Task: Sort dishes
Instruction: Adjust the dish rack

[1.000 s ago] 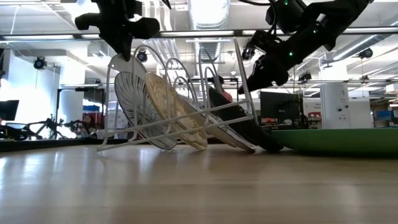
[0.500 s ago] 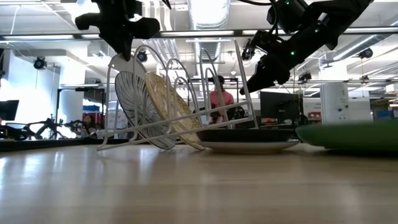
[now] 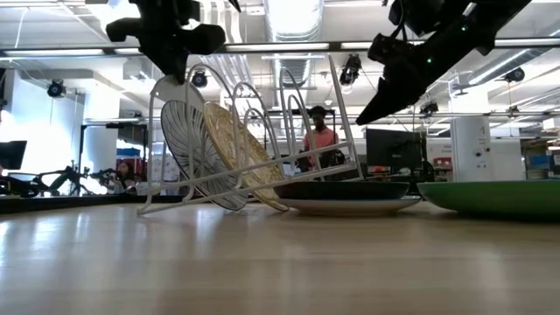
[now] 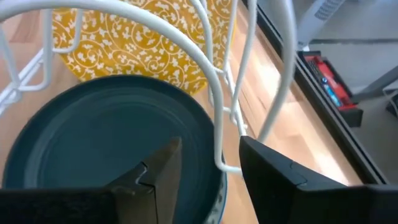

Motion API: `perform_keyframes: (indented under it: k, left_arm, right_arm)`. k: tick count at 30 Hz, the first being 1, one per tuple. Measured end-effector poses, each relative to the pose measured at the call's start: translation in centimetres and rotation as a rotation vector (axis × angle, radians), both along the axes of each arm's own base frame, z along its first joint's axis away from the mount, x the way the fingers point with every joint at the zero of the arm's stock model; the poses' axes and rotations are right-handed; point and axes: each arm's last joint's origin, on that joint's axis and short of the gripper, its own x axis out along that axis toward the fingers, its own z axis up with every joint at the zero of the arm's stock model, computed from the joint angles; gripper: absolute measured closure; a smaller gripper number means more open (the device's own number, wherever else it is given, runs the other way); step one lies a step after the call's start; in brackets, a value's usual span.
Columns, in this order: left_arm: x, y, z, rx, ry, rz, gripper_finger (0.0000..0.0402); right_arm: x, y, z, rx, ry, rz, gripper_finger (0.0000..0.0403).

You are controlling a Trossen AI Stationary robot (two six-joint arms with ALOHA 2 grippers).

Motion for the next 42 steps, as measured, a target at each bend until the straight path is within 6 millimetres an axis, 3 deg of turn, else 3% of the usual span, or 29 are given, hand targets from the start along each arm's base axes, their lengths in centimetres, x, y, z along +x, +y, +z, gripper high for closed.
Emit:
perform_keyframes:
  k: [13, 42]
  left_arm:
    - [0.1, 0.0, 0.0, -0.002, -0.01, 0.0, 0.0316]
    - [-0.3, -0.3, 0.2, -0.058, 0.017, -0.025, 0.0309]
  right_arm:
    - [-1.4, 0.7, 0.1, 0.102, 0.05, -0.053, 0.0241]
    - [-2.7, 0.9, -0.8, 0.193, 0.177, -0.13, 0.0226]
